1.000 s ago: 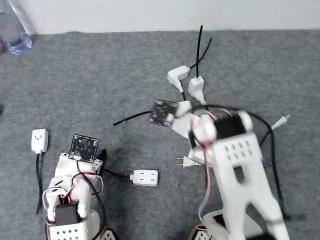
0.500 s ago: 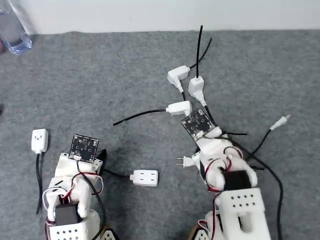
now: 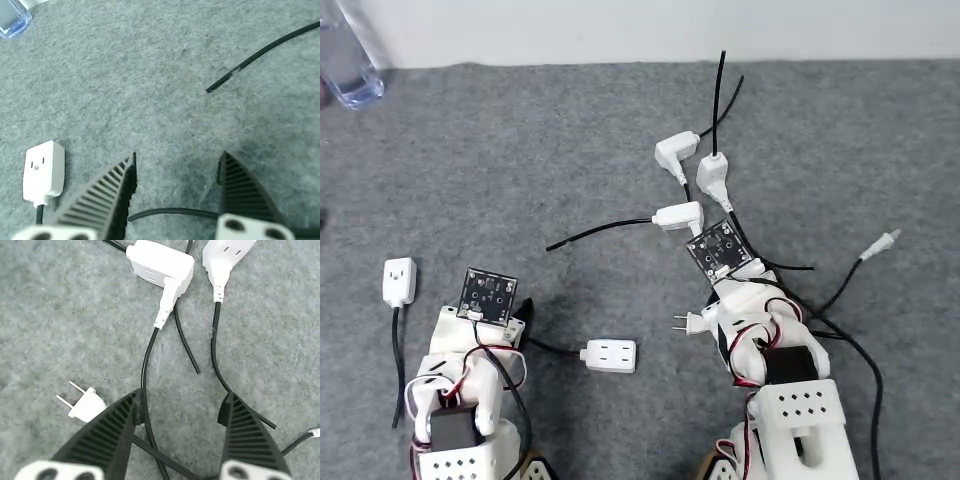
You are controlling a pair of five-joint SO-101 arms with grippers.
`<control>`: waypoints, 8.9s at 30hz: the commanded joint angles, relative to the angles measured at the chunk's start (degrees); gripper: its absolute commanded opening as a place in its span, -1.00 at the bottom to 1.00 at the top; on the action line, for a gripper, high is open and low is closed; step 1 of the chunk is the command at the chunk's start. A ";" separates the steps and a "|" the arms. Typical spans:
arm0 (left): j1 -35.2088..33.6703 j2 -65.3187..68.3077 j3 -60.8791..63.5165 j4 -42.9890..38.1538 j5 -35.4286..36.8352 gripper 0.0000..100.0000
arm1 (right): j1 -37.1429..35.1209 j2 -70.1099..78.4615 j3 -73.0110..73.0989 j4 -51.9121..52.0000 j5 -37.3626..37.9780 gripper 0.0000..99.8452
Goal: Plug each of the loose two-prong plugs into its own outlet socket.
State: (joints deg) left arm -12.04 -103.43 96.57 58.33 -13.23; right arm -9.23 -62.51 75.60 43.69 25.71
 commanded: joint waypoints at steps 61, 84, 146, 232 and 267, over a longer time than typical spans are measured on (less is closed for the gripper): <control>0.18 -0.53 -0.13 0.00 -0.35 -0.50 | -9.63 47.34 -31.56 17.01 40.53 -0.52; 0.09 -0.62 -0.13 -0.09 -0.26 -0.50 | -9.10 48.13 -27.34 14.90 47.03 -0.52; 0.09 -0.62 -0.13 0.00 -0.35 -0.50 | -11.82 63.87 -36.92 11.82 43.87 -0.99; 37.36 -0.88 -0.22 -25.05 87.12 -0.27 | -24.48 21.23 -50.11 31.52 8.53 -0.98; 38.68 -0.70 -0.13 -22.59 86.77 -0.27 | -29.23 24.40 -69.71 46.73 8.26 -0.98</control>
State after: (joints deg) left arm 26.90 -103.69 96.48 34.42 73.36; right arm -36.84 -36.22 9.76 89.85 33.89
